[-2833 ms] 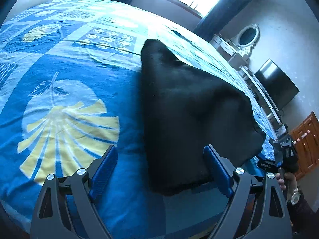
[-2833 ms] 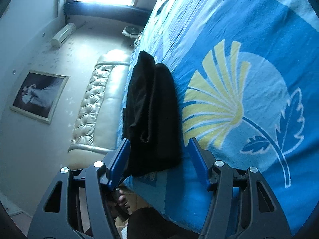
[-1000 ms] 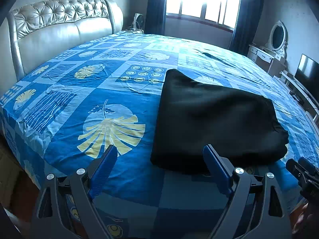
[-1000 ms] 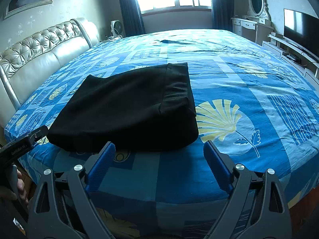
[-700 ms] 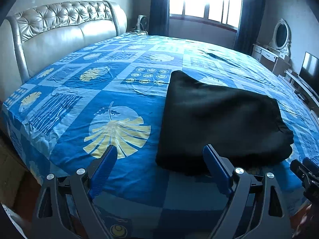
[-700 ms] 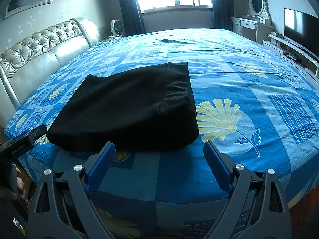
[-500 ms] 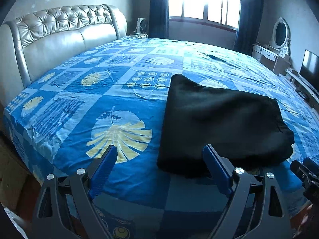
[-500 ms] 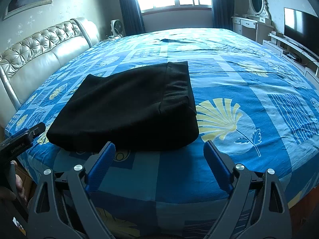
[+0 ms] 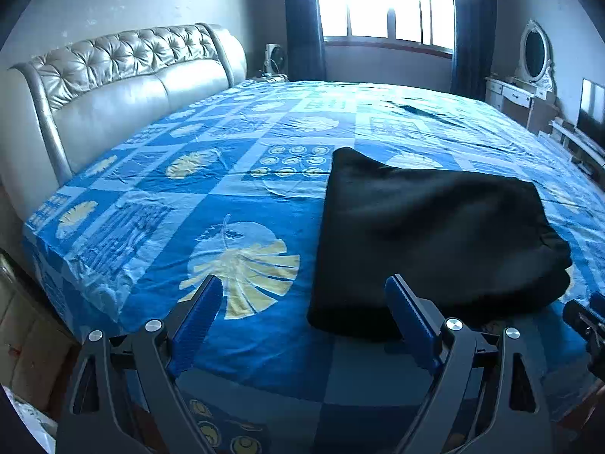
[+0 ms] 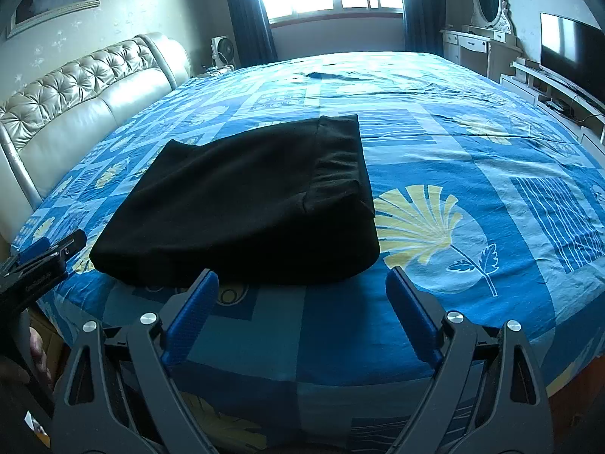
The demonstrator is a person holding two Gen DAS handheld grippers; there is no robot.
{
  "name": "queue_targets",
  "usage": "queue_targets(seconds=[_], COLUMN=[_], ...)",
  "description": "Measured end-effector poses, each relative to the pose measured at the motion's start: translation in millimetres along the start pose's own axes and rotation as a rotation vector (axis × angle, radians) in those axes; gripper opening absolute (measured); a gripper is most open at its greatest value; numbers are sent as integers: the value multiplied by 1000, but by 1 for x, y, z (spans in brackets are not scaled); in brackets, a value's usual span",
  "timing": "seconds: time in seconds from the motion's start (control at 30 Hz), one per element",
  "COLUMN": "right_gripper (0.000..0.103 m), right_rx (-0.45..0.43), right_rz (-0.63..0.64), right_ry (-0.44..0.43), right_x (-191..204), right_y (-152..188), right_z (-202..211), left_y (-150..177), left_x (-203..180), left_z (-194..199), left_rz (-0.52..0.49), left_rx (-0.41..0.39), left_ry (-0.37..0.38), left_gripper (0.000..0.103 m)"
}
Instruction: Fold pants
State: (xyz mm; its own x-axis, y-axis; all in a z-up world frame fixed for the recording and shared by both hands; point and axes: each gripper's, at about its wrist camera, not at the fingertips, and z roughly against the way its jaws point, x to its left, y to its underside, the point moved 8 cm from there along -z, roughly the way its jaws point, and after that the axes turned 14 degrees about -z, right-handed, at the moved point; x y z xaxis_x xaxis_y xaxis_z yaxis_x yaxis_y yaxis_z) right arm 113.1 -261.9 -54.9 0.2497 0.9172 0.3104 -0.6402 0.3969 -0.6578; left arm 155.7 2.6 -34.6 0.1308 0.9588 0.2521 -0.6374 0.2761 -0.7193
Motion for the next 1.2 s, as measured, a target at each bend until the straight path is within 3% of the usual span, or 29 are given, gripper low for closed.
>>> queue_targets(seconds=[0.07, 0.3, 0.77, 1.07, 1.1, 1.2], right_gripper=[90, 90, 90, 90, 90, 90], right_rx=[0, 2, 10, 22, 22, 24], right_rz=[0, 0, 2, 0, -1, 0], right_ry=[-1, -3, -7, -9, -9, -9], right_x=[0, 1, 2, 2, 2, 1], right_y=[0, 0, 1, 2, 1, 1], right_z=[0, -1, -1, -4, -4, -4], left_y=[-2, -8, -9, -13, -13, -16], left_x=[0, -10, -15, -15, -15, -20], left_z=[2, 13, 12, 16, 16, 18], left_rz=[-19, -43, -50, -45, -32, -28], left_rx=[-15, -61, -34, -32, -19, -16], left_ry=[-27, -5, 38, 5, 21, 106], left_gripper=[87, 87, 87, 89, 93, 93])
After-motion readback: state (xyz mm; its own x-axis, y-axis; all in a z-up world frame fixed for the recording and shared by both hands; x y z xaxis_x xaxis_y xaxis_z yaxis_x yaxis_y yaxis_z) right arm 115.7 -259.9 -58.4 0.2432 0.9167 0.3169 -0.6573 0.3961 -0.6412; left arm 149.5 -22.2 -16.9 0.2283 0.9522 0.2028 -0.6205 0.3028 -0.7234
